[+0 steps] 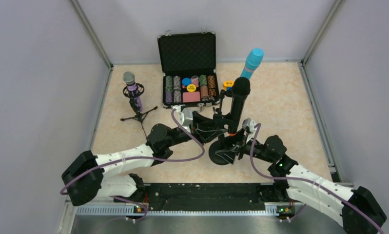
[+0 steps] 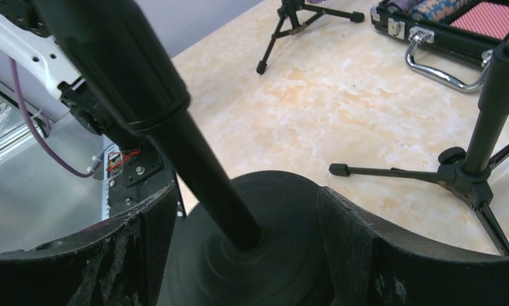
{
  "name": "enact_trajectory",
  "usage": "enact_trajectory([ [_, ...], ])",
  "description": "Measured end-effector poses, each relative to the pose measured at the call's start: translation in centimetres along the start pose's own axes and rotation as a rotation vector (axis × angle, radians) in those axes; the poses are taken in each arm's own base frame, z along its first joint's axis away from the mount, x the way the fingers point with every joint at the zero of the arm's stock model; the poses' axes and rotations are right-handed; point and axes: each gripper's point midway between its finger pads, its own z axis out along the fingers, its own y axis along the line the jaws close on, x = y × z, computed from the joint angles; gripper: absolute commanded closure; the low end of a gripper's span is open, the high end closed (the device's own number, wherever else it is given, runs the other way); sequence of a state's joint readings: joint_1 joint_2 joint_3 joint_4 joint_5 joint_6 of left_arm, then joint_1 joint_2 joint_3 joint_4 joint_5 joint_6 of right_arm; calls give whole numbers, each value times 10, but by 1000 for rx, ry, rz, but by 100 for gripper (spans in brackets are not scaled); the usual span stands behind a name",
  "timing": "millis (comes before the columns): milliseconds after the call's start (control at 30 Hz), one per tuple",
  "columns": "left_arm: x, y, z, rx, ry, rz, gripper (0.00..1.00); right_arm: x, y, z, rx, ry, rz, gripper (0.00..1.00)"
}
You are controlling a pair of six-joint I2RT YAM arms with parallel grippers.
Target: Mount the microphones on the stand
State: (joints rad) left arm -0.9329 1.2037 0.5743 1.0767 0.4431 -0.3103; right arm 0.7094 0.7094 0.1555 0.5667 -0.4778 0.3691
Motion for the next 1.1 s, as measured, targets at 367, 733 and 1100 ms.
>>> enact_trajectory([
  [367,-1,3,2,-32,-10,-12,100,17,-12,5,77,54,23,29],
  [733,2,14,0,-94,-5,-15,100,21,-19,6,130,64,18,30],
  [1100,-14,28,-2,-197,-56,3,100,35,-19,9,177,109,-5,30],
])
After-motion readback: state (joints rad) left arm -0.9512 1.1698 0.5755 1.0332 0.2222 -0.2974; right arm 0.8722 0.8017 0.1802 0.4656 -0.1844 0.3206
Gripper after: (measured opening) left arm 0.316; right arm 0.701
